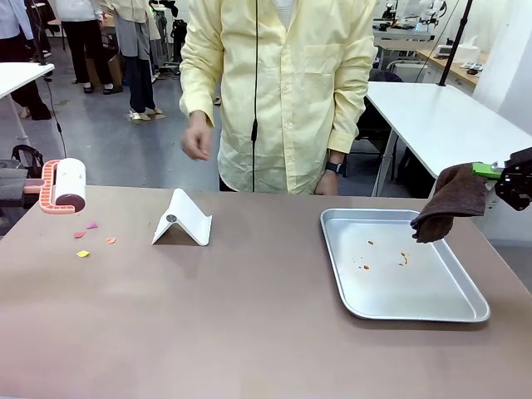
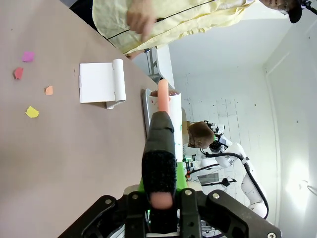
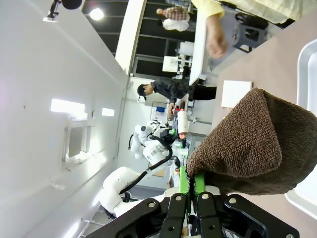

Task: Clean the surface of the table.
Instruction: If a person points to the right, clean the right side of the table with your right hand, and if they point to the left, clean the left side with your left hand.

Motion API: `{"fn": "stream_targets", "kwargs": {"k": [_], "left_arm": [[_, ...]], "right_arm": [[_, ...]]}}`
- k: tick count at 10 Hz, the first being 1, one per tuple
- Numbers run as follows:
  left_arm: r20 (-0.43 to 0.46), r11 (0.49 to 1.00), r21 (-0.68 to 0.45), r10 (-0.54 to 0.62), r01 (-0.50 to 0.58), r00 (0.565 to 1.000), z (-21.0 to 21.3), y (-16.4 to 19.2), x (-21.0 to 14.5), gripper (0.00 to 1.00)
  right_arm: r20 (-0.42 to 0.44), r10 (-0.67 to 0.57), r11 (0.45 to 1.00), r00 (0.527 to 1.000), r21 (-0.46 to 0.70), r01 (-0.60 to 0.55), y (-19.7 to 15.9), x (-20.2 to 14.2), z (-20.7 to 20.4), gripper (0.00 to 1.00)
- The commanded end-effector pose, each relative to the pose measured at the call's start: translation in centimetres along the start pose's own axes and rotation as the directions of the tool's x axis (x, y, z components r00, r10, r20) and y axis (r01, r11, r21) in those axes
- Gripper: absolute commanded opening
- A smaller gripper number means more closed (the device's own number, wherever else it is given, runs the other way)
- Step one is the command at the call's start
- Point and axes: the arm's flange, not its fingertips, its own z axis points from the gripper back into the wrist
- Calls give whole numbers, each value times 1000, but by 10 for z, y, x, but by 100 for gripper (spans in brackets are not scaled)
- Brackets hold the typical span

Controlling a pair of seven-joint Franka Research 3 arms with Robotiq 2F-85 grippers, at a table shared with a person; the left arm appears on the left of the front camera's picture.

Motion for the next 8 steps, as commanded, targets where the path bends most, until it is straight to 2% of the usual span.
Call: {"fn": "stream_targets", "kwargs": {"k": [1, 8], "left_arm": [[19, 1000, -11, -7, 7, 1000, -1, -4, -2, 22], [19, 1000, -11, -7, 7, 1000, -1, -4, -2, 22]], "right_arm": [[6, -1, 1000, 1000, 9, 1, 5, 0, 0, 0], [6, -1, 1000, 1000, 9, 1, 5, 0, 0, 0]]}}
